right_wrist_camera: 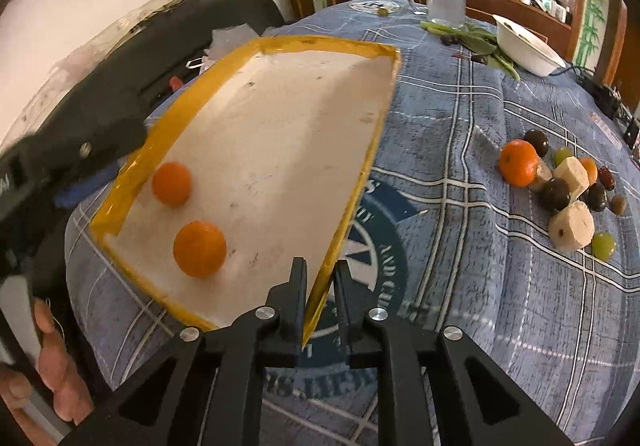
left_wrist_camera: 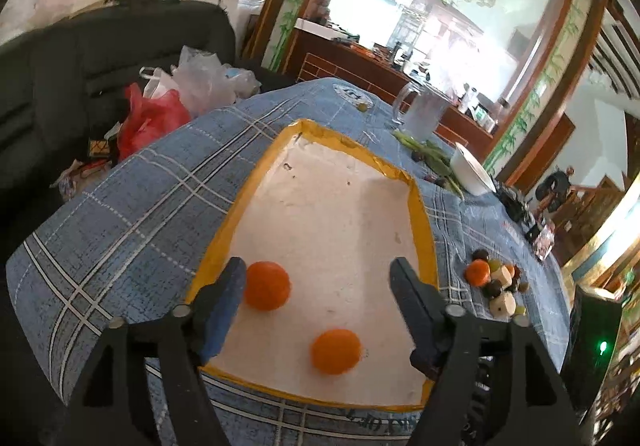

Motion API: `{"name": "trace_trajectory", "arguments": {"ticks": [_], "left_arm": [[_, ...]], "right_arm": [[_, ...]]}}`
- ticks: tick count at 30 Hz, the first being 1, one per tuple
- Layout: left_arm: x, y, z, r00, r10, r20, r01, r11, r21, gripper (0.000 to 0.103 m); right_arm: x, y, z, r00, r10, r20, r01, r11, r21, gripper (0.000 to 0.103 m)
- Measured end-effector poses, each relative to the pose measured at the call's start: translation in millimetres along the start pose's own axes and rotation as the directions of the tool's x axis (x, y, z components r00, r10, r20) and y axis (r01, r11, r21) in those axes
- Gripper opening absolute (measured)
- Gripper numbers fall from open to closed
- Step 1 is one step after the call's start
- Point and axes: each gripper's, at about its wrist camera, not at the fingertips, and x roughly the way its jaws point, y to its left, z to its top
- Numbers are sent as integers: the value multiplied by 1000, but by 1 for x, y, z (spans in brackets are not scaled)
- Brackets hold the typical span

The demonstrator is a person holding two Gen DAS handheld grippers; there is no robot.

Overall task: Organize fruits
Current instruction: 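Move both open tools back to the fruit pile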

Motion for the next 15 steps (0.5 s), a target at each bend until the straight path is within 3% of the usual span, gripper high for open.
{"name": "trace_trajectory", "arguments": {"ticks": [3, 5, 7, 9, 11, 15], "left_arm": [[-8, -17, -3, 1000, 15, 16, -16, 998, 64, 88], [-16, -26, -4, 998, 26, 48, -30, 996, 81, 97], [-25, -42, -6, 996, 39, 83, -48, 993, 110, 102], [-31, -56, -6, 995, 19, 95, -33, 988, 148, 102], [-36, -73, -8, 994, 19, 109, -39, 982, 185, 102], [-36, -104, -12, 994, -17, 112, -12, 969, 248, 102]], "right_arm": [[-11, -15, -3, 996, 81, 29, -83, 995, 60, 18], [-30, -29, -6, 993, 82, 80, -88, 993, 77, 24], [-51, -46, -9, 990, 31, 136, -41, 996, 77, 34], [-75, -67, -13, 981, -33, 193, 17, 996, 82, 61], [-100, -93, -18, 961, -117, 251, 94, 990, 102, 74], [-135, -146, -23, 906, -291, 307, 252, 954, 160, 75]]}}
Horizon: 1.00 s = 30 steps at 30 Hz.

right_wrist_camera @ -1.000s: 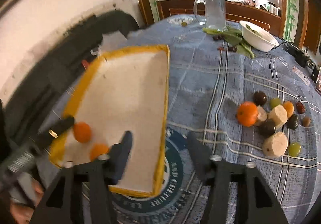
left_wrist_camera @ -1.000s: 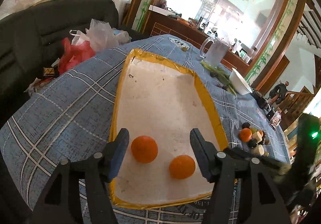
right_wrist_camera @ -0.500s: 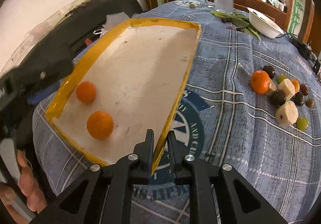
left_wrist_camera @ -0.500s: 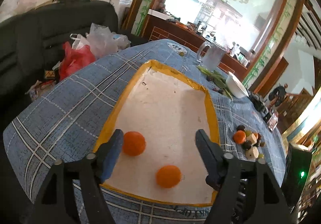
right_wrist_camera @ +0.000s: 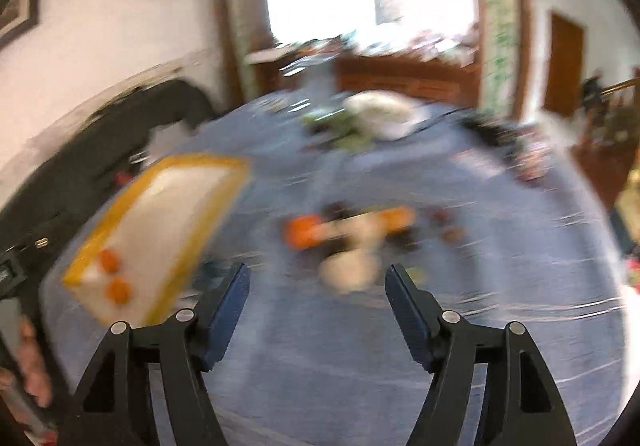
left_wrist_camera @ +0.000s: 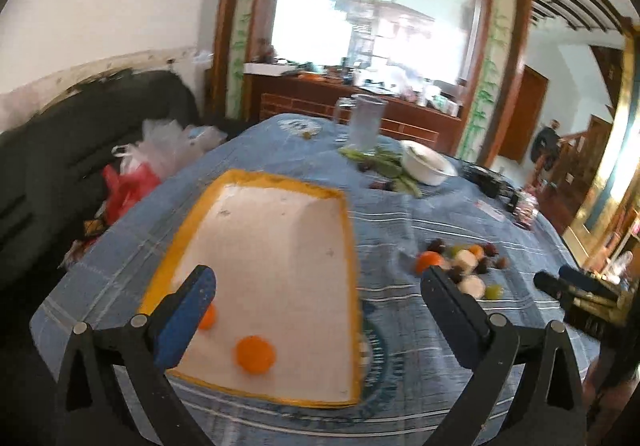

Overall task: Organize fruits
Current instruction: 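Move both open tools back to the fruit pile, then grasp a tangerine with the left tool while the right tool grasps a pale sugar-cane chunk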

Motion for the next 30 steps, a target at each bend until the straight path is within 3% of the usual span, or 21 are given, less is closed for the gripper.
{"name": "trace_trajectory", "arguments": {"ticks": [5, 8, 15, 17, 18, 19, 22, 30], "left_arm": [[25, -33, 4, 989, -95, -110, 97, 995, 18, 102], [46, -44, 8, 974, -143, -177, 142, 990, -19, 102], [89, -67, 27, 954, -206, -219, 198, 979, -57, 100], [105, -71, 28, 941, -229, -251, 215, 973, -81, 83], [113, -73, 29, 932, -238, -271, 223, 971, -88, 67], [122, -75, 29, 923, -251, -291, 233, 968, -97, 57], [146, -78, 27, 902, -278, -331, 244, 960, -140, 55], [192, -89, 17, 882, -256, -396, 222, 966, -130, 55]], "right_arm": [[-7, -55, 6, 999, -41, -3, 41, 995, 90, 75], [6, -70, 6, 999, -6, -38, 11, 991, 135, 75], [54, -66, -3, 983, 123, -135, -99, 980, 172, 74], [68, -54, -1, 975, 157, -155, -133, 979, 155, 74], [75, -48, -1, 971, 173, -166, -149, 978, 144, 74], [81, -40, 0, 967, 188, -173, -168, 978, 127, 74], [97, -23, 3, 961, 198, -191, -187, 980, 71, 75], [113, -5, -1, 975, 130, -182, -138, 990, -32, 71]]}}
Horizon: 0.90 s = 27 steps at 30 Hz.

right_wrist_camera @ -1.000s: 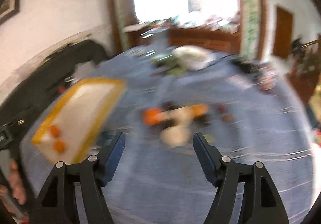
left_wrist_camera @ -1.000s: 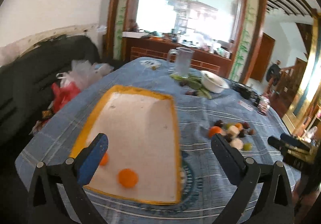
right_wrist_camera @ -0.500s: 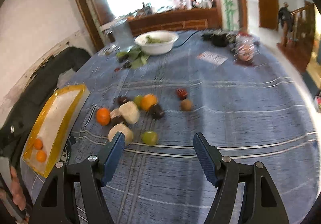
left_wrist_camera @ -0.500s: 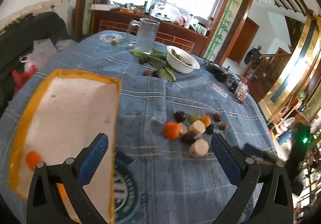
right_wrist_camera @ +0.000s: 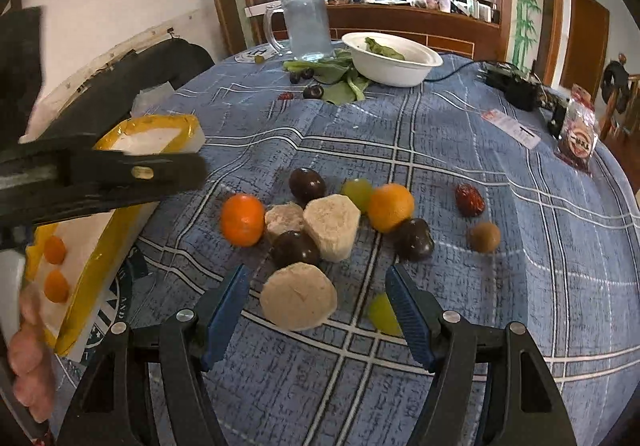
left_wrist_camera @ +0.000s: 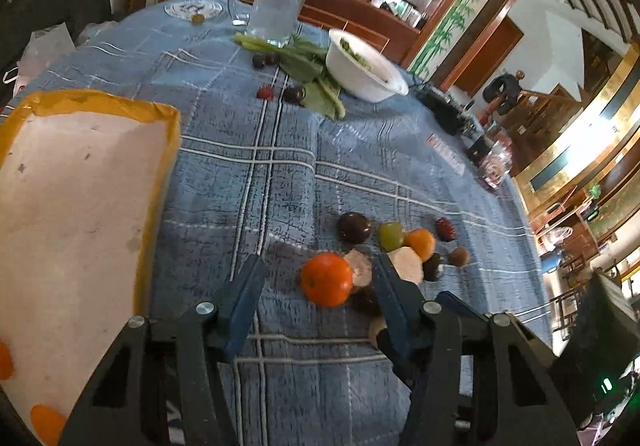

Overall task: Organize fruits
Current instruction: 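Grasp a tangerine with the left tool while the right tool grasps a pale sugar-cane chunk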

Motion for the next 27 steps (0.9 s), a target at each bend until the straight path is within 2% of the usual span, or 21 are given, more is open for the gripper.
{"name": "trace_trajectory", "arguments": {"ticks": [1, 3, 5, 7, 11, 12, 13, 15, 22, 27], "left_arm": [[6, 0, 0, 1000, 1, -6, -1, 1000, 1, 55], [15, 0, 1, 1000, 2, -18, -2, 1000, -3, 55], [23, 0, 0, 999, -3, -32, 3, 1000, -7, 55], [28, 0, -2, 999, -6, -40, 5, 1000, -6, 55], [36, -3, -5, 999, -9, -42, 10, 1000, 19, 55], [39, -4, -6, 999, -4, -40, 6, 1000, 29, 51], [39, -6, -8, 1000, 16, -21, -15, 999, 45, 40], [38, -5, -8, 1000, -19, -16, 19, 999, 50, 31], [18, 6, -7, 996, -11, 88, 9, 1000, 14, 31], [8, 8, -4, 989, 7, 146, -11, 1000, 25, 31]], "right_arm": [[0, 3, -1, 1000, -6, 2, 6, 1000, -18, 68], [2, 9, -2, 1000, -13, -2, 13, 998, -57, 48], [2, 13, -4, 1000, -6, -8, 6, 997, -76, 41], [-2, 14, -6, 1000, -13, -7, 12, 996, -87, 41], [-10, -2, -10, 999, 38, -13, -38, 999, -10, 41], [-11, -6, -10, 999, 43, -14, -43, 999, 9, 41], [-11, -11, -10, 999, 45, -14, -45, 999, 26, 41], [-11, -15, -9, 998, 55, -11, -55, 997, 48, 40], [-13, -17, -8, 998, 70, -4, -70, 995, 75, 40], [-17, -18, -7, 996, 90, 18, -91, 993, 81, 40]]}}
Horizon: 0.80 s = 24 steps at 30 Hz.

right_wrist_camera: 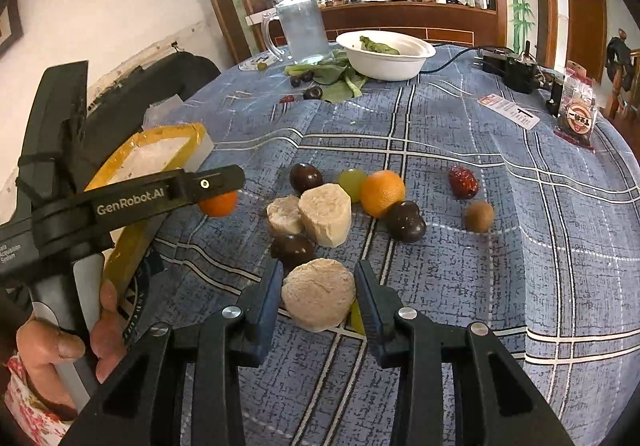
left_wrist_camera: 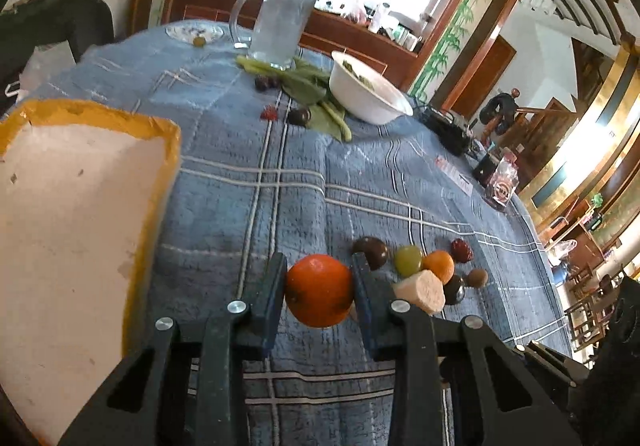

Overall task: Organize fruits
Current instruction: 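Grasp a tangerine with the left tool while the right tool grasps a pale sugar-cane chunk, then carry the tangerine and sugar-cane chunk over the tray and open both tools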

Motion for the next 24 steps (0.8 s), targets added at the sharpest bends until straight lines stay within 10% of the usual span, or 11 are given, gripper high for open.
{"name": "trace_trajectory", "arguments": {"ticks": [16, 24], "left_arm": [[-84, 28, -10, 997, -17, 72, 20, 999, -34, 31], [-150, 100, 7, 977, 171, 129, -164, 985, -59, 31]], "right_arm": [[-20, 19, 5, 996, 12, 84, -12, 1000, -4, 40], [-30, 91, 33, 984, 170, 53, -168, 985, -37, 40]]}}
